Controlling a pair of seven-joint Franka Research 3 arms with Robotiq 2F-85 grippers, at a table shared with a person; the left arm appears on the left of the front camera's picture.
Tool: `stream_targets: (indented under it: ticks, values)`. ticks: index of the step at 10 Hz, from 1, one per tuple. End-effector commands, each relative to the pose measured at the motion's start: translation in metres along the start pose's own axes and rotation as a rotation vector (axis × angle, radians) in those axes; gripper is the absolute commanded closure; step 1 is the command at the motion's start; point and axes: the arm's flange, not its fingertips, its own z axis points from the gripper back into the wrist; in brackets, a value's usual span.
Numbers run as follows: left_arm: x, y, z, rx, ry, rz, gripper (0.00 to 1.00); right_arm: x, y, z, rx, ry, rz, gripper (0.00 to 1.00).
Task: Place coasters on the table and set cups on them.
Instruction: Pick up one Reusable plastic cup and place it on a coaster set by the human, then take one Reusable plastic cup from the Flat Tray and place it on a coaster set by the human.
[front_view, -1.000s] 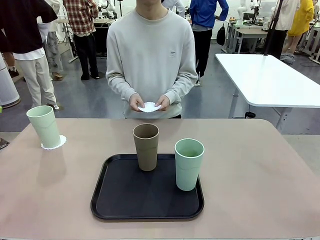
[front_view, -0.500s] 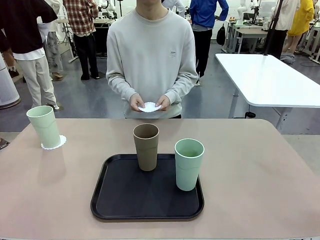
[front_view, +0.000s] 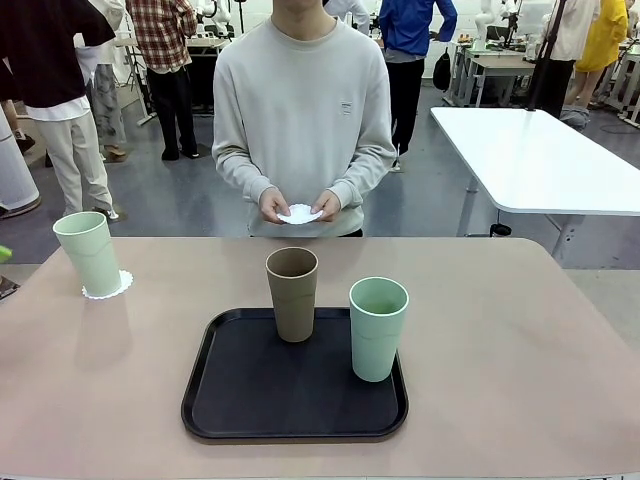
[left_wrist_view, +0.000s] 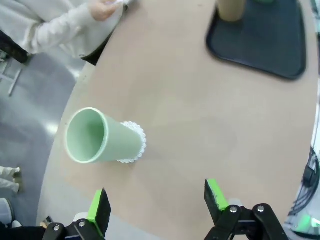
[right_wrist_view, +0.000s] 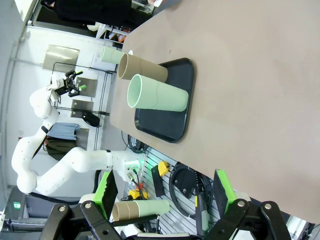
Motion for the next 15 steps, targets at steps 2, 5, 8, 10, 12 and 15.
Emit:
stream_targets:
  ticks: [2,5,8,10,12,15]
  values:
    - [0.016,-0.045,-0.016,-0.026,0.192,-0.141,0.0,0.0,-0.001,0.0,0.006,-0.001,0.001,0.0]
    - [0.021,-0.045,-0.017,-0.073,0.183,-0.177,0.0,0.0,-0.001,0.0,0.006,-0.001,0.001,0.0]
    - [0.034,-0.017,-0.017,-0.049,0.18,-0.178,0.0,0.0,-0.001,0.0,0.006,-0.001,0.001,0.0]
    - [0.034,-0.017,-0.017,-0.049,0.18,-0.178,0.0,0.0,-0.001,0.0,0.006,-0.001,0.001,0.0]
    - [0.034,-0.017,-0.017,-0.049,0.18,-0.178,0.0,0.0,-0.001,0.0,0.006,-0.001,0.001,0.0]
    - [0.034,-0.017,-0.017,-0.049,0.18,-0.178,0.0,0.0,-0.001,0.0,0.006,-0.001,0.001,0.0]
